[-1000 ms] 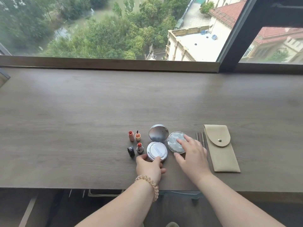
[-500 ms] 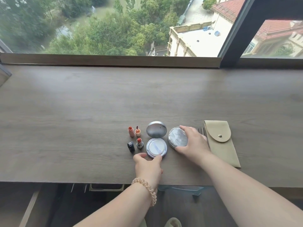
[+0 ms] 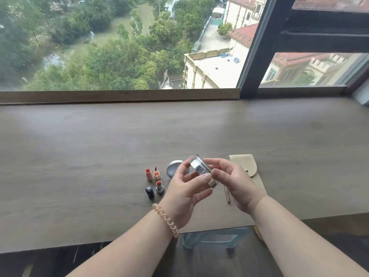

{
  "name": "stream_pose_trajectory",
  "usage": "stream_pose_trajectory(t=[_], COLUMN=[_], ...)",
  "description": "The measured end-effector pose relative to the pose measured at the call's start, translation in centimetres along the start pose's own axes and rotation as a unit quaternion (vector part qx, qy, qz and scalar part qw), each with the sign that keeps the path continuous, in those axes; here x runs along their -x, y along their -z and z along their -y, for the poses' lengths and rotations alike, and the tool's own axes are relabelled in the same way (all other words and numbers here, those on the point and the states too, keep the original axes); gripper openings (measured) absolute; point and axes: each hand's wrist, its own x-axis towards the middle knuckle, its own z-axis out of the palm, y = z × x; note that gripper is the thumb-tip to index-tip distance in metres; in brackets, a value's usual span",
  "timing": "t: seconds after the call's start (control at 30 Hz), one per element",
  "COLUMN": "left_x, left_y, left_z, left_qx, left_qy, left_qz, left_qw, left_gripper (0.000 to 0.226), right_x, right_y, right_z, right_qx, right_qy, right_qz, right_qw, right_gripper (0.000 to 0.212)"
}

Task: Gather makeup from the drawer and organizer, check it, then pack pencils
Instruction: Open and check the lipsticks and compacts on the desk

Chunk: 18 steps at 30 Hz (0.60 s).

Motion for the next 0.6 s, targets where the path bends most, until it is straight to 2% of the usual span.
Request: stream_pose_trajectory(t=[0.1,0.23,0.37,0.5,0.6], left_x=[0.4,0.6,0.9,1.1,1.3], left_y=[0.0,0.1,-0.2,-1.0,-1.8], left_z=[0.0,0.3,0.5,0.6,0.7], left_qx=[0.007,0.016,0.032,0.061,0.079], left_qy=[0.004,0.01,0.012,-0.005,-0.012], left_qz=[0.021,0.038,0.052,0.064,0.069], left_qw=[1.0,0.999,0.998,0.996,0.994], left_gripper=[0.077,0.077,0.073,0.083,0.086], right_x=[0.9,2.0,2.6,2.8,3.0], right_y=[-0.2,-0.6,-0.7,-0.6,-0.3], right_z=[0.4,0.2,-0.4,-0.3,0.7], right_qx=[0.006,0.024,0.042,0.07,0.03], right_qy=[0.014,0.025,0.044,0.073,0.104], right_qz=[-0.012,-0.027,-0.07,-0.104,-0.085], right_qw=[1.0,0.999,0.996,0.989,0.991], right_gripper=[0.087,0.076,0.072,0.057,0.051])
